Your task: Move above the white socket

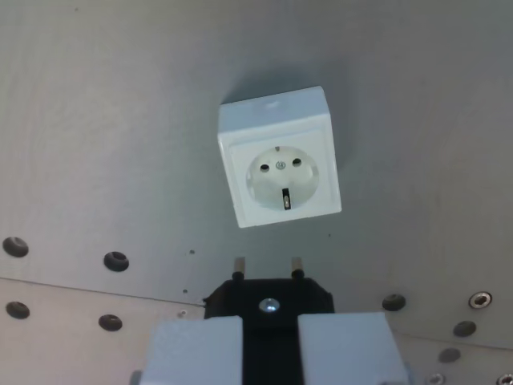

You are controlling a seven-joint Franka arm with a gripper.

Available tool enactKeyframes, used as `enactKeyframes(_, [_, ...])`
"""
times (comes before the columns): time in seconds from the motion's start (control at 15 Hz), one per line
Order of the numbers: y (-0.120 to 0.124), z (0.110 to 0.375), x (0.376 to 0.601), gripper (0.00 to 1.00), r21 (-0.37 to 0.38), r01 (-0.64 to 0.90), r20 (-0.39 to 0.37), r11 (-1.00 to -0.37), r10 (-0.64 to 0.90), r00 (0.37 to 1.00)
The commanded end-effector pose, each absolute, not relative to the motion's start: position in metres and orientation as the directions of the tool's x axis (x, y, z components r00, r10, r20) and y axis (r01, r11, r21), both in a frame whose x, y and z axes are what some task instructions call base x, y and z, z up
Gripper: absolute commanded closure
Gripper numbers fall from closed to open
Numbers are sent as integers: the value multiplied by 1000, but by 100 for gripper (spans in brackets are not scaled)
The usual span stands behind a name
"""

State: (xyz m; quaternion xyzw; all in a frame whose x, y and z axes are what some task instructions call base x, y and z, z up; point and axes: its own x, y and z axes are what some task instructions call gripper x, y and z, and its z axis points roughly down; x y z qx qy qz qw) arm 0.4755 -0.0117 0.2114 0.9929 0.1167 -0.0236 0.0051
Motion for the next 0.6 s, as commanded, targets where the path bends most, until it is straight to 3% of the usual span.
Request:
enactKeyframes(0.07, [-19,196,469,100,33,337,37,-941,338,940])
enactKeyframes(0.6, [-25,155,460,100,40,376,26,-926,377,926])
